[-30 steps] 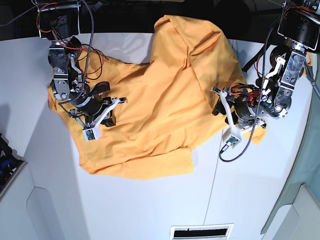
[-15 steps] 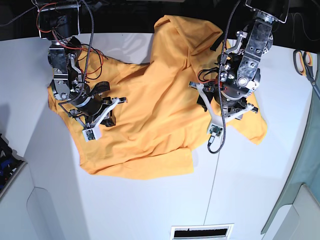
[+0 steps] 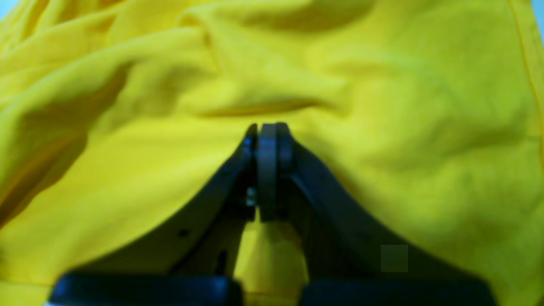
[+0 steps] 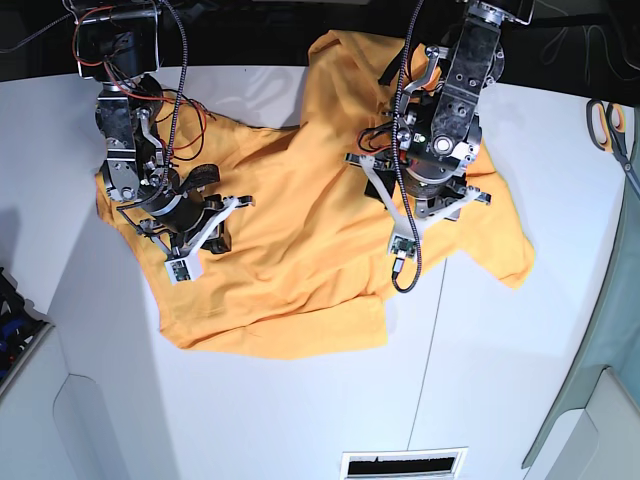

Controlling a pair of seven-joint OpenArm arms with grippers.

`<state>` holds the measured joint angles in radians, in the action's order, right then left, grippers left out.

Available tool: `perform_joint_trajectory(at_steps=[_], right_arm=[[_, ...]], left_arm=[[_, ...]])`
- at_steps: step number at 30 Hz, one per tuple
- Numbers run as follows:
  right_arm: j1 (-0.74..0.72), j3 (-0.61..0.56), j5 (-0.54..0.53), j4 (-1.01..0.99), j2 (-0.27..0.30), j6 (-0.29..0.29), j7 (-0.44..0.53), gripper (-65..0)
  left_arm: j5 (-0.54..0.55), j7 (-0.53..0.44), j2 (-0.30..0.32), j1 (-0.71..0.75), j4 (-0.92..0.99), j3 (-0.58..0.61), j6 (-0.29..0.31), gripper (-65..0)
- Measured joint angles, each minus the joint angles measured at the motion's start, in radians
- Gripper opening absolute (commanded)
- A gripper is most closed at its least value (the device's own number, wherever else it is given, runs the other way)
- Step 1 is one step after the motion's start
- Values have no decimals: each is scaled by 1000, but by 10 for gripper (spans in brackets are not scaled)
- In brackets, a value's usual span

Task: Layout the t-shirt on the table in an organized manner, then fold the t-shirt properly
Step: 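Lower the left gripper onto the shirt body and grasp fabric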

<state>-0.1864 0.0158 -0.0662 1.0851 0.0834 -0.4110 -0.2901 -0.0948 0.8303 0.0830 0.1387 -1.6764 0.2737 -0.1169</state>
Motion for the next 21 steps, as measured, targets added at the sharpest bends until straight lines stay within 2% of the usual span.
perform_joint_trajectory(at_steps=[3, 5, 21], right_arm=[[0, 0, 0, 0, 0, 0, -1, -650], [0, 0, 0, 0, 0, 0, -3, -650], [0, 0, -1, 0, 0, 0, -2, -650]], left_arm=[[-42, -1, 0, 24, 0, 0, -52, -313], [-68, -19, 0, 45, 0, 0, -67, -313], [-81, -42, 0, 63, 45, 1, -70, -315]])
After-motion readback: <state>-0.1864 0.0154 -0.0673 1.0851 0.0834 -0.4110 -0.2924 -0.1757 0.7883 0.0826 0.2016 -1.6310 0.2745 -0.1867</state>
